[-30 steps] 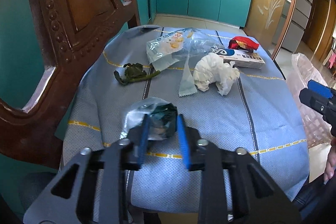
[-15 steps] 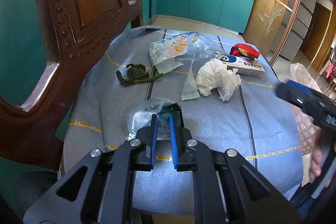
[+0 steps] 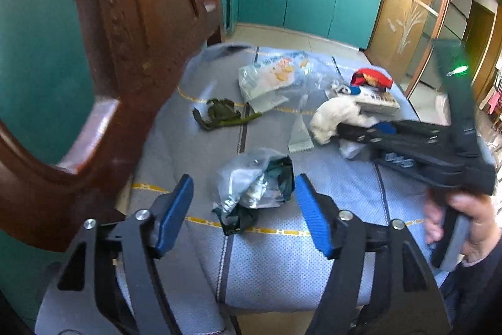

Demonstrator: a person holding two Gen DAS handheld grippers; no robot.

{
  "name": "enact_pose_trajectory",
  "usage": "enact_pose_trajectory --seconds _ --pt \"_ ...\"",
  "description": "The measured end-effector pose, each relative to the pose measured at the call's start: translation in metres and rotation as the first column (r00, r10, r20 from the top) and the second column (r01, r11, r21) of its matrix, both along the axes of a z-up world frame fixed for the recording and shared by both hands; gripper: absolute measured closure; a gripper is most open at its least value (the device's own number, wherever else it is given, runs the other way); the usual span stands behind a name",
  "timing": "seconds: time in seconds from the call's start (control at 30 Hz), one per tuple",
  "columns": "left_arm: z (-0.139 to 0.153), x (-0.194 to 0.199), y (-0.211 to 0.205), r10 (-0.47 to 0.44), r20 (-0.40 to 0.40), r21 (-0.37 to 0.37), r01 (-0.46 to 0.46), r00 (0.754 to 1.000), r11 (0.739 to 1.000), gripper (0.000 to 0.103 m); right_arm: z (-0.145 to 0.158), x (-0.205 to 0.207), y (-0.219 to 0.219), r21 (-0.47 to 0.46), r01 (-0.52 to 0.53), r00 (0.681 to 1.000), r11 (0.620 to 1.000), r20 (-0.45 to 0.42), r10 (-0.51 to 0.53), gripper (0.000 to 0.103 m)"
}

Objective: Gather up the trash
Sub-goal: 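Hold the wrapper in the left tool and the tissue in the right tool above the table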

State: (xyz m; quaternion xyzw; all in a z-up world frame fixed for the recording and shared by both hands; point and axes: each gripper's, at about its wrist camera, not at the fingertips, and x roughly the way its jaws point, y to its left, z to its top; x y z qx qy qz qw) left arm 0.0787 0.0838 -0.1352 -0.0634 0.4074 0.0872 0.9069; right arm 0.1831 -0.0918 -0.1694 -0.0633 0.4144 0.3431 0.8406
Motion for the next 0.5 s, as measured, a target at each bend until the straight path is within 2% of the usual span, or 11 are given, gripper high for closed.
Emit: enact_pose_trajectory --seconds 0.17,0.23,0.27,0.37,0.5 --pt "-0.019 0.013 -0.003 -0.009 -0.049 -0.012 0.008 0.999 1.0 0.032 0.004 -0.014 -0.036 0.02 0.042 0.998 0.999 -0.056 -0.041 0.075" --pt "-0.025 0.016 -0.004 -0.011 -0.064 -0.019 0.01 0.998 1.0 0.037 0.005 -0.021 -0.046 -0.006 0.045 0.997 0.999 -0.058 -0.045 0.075" --pt "-0.028 0.017 -0.005 -0.014 -0.075 -0.018 0.013 0.997 1.0 0.045 0.005 -0.024 -0.049 -0.017 0.045 0.998 0.999 -0.053 -0.046 0.075" --pt "-0.029 0.016 -0.011 -0.025 -0.081 0.002 0.025 0.996 1.0 0.051 0.001 -0.031 -0.056 -0.055 0.045 0.998 0.997 -0.049 -0.048 0.075" --pt "-0.024 0.014 -0.02 -0.06 -0.073 -0.009 0.059 0.996 0.998 0.053 -0.003 -0.037 -0.058 -0.083 0.035 0.999 0.996 -0.031 -0.038 0.072"
